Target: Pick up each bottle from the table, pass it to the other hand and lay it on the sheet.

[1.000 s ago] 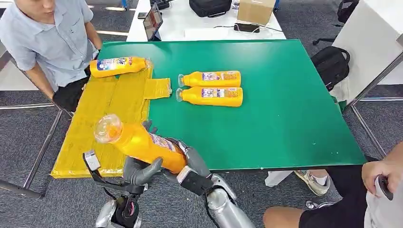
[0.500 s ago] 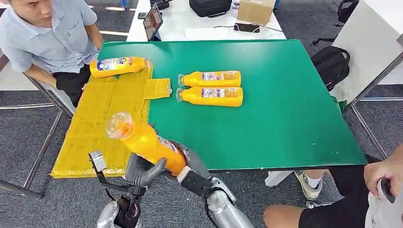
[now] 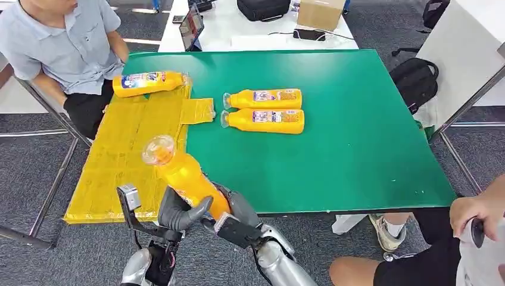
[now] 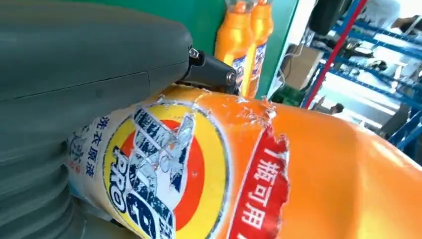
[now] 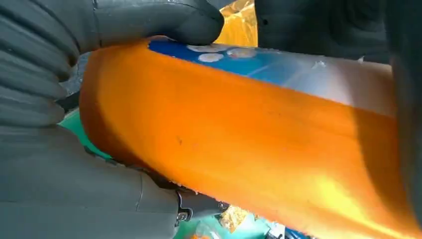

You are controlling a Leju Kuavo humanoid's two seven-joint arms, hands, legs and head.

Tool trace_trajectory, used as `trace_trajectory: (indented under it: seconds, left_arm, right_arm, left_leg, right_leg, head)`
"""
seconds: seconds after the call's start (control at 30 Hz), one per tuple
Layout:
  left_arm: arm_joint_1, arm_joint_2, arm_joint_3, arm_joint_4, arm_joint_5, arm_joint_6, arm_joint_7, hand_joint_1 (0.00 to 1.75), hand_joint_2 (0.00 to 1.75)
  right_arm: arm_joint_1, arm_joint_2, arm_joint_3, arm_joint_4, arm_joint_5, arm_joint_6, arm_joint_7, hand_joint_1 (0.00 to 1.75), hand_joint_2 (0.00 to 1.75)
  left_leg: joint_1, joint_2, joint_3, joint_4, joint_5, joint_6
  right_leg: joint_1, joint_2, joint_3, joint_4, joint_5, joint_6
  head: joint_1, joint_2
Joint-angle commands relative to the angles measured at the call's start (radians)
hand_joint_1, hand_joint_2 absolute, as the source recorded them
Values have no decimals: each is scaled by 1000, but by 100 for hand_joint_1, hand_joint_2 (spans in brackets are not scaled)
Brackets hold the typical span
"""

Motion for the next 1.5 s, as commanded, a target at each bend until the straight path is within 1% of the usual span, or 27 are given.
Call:
trace_trajectory:
  seconds: [0.03,0.07,0.1,0.17,0.27,0.43,0.63,0.73,0.77,0.83,0.93,0.97,1.0,1.07,1.13,1.17,1.23,1.3,1.4,1.43,1.5]
  left_arm:
    - [-52,0,4,55,-3,11,46,175,175]
    - [-64,9,7,56,-61,65,47,175,175]
    - [-71,13,13,57,-57,62,48,175,175]
    - [-115,29,33,82,-177,158,54,175,175]
    - [-201,65,83,173,-250,188,74,175,175]
    - [-275,87,147,267,-320,194,67,175,175]
    - [-283,87,154,276,-329,193,66,175,175]
    - [-360,126,187,382,-349,204,76,175,175]
    - [-382,138,194,408,-364,209,77,175,175]
    - [-440,167,189,470,-469,278,60,175,175]
    - [-534,179,211,527,-651,358,89,175,175]
    - [-547,176,230,531,-667,350,92,175,175]
    - [-550,174,235,531,-672,347,93,175,175]
    - [-545,170,238,527,-676,346,92,175,175]
    - [-536,162,249,520,-689,342,89,175,175]
    - [-548,172,236,532,-744,378,102,175,175]
    - [-608,193,233,578,-864,452,133,175,175]
    - [-662,215,245,611,-938,481,164,175,175]
    - [-707,230,263,621,-1017,487,173,175,175]
    - [-719,237,253,622,-1071,493,184,175,175]
    - [-746,258,190,651,-1224,504,231,175,175]
  right_arm:
    - [-18,-6,77,63,104,-127,13,0,0]
    - [-13,-8,84,51,128,-152,18,0,0]
    - [-12,-7,84,49,129,-152,18,0,0]
    - [1,-15,105,19,179,-189,12,0,0]
    - [-2,-18,128,15,220,-215,6,0,0]
    - [-22,-19,122,43,222,-232,-5,0,0]
    - [-25,-19,123,48,224,-236,-8,0,0]
    - [-45,-21,125,77,234,-255,-14,0,0]
    - [-49,-20,121,82,229,-250,-17,0,0]
    - [-56,-23,122,80,236,-260,-18,0,0]
    - [-53,-27,122,44,241,-237,-7,0,0]
    - [-50,-26,123,36,242,-234,-2,0,0]
    - [-50,-26,123,34,243,-233,-1,0,0]
    - [-48,-25,124,34,244,-234,0,0,0]
    - [-49,-25,124,37,243,-236,-1,0,0]
    - [-48,-25,126,34,241,-231,-4,0,0]
    - [-38,-25,133,5,237,-219,-8,0,0]
    - [-27,-25,148,-29,238,-204,-7,0,0]
    - [-7,-30,167,-84,231,-183,-2,0,0]
    - [-1,-29,166,-102,217,-172,0,0,0]
    - [3,-33,173,-122,198,-150,-5,0,0]
  left_leg:
    - [0,-1,1,0,0,0]
    - [1,-1,1,0,0,-1]
    - [1,-1,0,0,0,-1]
    - [1,-1,1,0,0,-1]
    - [1,-1,1,0,0,-1]
    - [0,-2,1,-1,1,-1]
    - [1,0,2,-1,1,-2]
    - [1,-3,1,0,1,-2]
    - [2,-1,2,0,1,-2]
    - [1,-1,1,-1,2,-2]
    - [2,-1,0,0,2,-2]
    - [2,0,-1,1,2,-2]
    - [2,-2,0,0,2,-2]
    - [1,-5,-1,0,4,-3]
    - [1,-2,0,0,3,-3]
    - [2,-3,0,0,3,-3]
    - [1,-3,-1,0,4,-3]
    - [2,-4,-2,2,3,-3]
    - [2,-4,-3,2,4,-4]
    - [2,-4,-3,2,4,-3]
    - [2,-4,-3,2,4,-4]
  right_leg:
    - [1,-1,1,0,0,-1]
    - [1,-1,2,0,0,-2]
    - [1,-1,1,0,0,-1]
    - [1,-1,1,0,0,-2]
    - [2,-2,2,-1,0,-2]
    - [1,-2,2,-1,0,-1]
    - [2,-1,2,-1,0,-2]
    - [2,-4,2,0,0,-2]
    - [2,-1,2,-1,1,-2]
    - [1,-1,2,0,1,-2]
    - [2,-1,1,1,1,-2]
    - [2,0,0,1,1,-2]
    - [2,-3,0,0,1,-3]
    - [2,-4,0,1,1,-1]
    - [2,-2,1,1,1,-2]
    - [2,-3,2,0,1,-2]
    - [1,-3,1,1,1,-1]
    - [2,-4,0,2,0,-2]
    - [2,-4,-1,3,1,-2]
    - [2,-4,-1,2,1,-2]
    - [3,-4,-1,3,0,-2]
  head:
    - [0,0]
    - [0,0]
    - [0,0]
    - [0,0]
    - [0,0]
    - [0,0]
    - [0,0]
    - [1,0]
    - [0,0]
    - [0,0]
    - [2,0]
    - [-2,0]
    - [0,0]
    - [0,0]
    - [0,0]
    - [0,0]
    - [1,0]
    - [1,0]
    - [0,0]
    - [1,0]
    - [0,0]
